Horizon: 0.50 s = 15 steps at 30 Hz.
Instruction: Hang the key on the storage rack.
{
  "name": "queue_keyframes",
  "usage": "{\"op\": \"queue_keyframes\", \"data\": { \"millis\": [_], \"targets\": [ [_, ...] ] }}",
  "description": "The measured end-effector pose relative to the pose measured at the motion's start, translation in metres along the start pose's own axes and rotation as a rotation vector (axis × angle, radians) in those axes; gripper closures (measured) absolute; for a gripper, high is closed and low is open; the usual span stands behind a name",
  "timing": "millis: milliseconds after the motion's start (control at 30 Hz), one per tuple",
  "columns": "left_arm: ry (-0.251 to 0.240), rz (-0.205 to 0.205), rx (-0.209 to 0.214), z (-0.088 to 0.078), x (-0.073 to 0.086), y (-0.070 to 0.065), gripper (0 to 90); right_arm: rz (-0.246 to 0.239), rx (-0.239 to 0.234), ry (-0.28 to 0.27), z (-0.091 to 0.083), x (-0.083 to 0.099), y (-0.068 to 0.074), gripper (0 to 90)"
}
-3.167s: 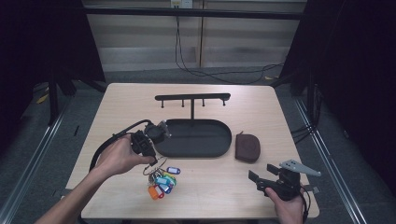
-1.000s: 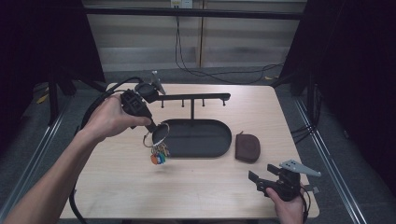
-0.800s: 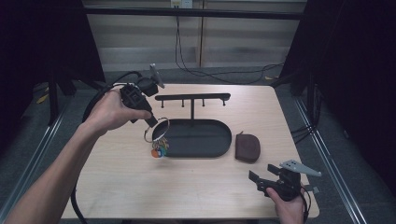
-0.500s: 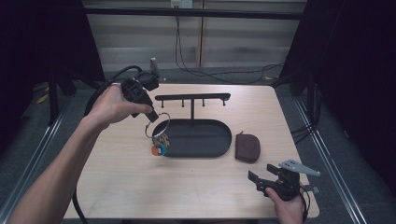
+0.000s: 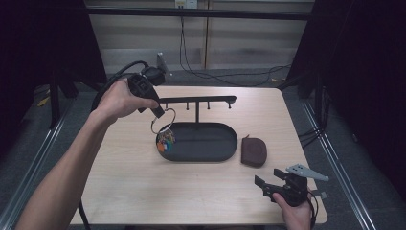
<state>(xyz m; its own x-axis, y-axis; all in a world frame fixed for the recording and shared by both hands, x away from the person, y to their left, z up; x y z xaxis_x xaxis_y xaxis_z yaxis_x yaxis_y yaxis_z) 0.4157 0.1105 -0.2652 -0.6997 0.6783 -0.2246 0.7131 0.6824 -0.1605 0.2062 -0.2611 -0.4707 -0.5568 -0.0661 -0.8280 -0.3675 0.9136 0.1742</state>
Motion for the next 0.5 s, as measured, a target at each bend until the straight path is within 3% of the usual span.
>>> {"op": "queue_keyframes", "data": {
  "millis": [300,367,500],
  "targets": [
    [0.011,-0.002,-0.033,-0.001,-0.007,0.004,88.2,-0.004,-0.002,0.0,0.0,0.0,0.001,14.3],
    [0.03,0.0,-0.072,0.001,-0.01,0.005,88.2,-0.004,-0.002,0.001,0.0,0.0,0.0,14.3],
    [0.04,0.0,-0.086,0.009,-0.015,0.006,88.2,-0.005,-0.003,0.002,0.0,0.0,0.0,14.3]
  ]
}}
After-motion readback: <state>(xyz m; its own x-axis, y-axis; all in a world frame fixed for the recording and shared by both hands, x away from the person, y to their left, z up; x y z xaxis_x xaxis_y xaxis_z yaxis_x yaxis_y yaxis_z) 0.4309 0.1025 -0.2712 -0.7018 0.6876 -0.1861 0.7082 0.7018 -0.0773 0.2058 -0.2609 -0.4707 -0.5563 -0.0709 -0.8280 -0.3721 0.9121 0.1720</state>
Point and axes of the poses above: each handheld gripper's, and its own axes: z roughly forward along the jaws, x roughly out of its underside, y roughly to its left, the point moved 2 cm from there along z, roughly forward along the jaws, and after that the axes turned 6 degrees about -z, right-handed, at the moved point
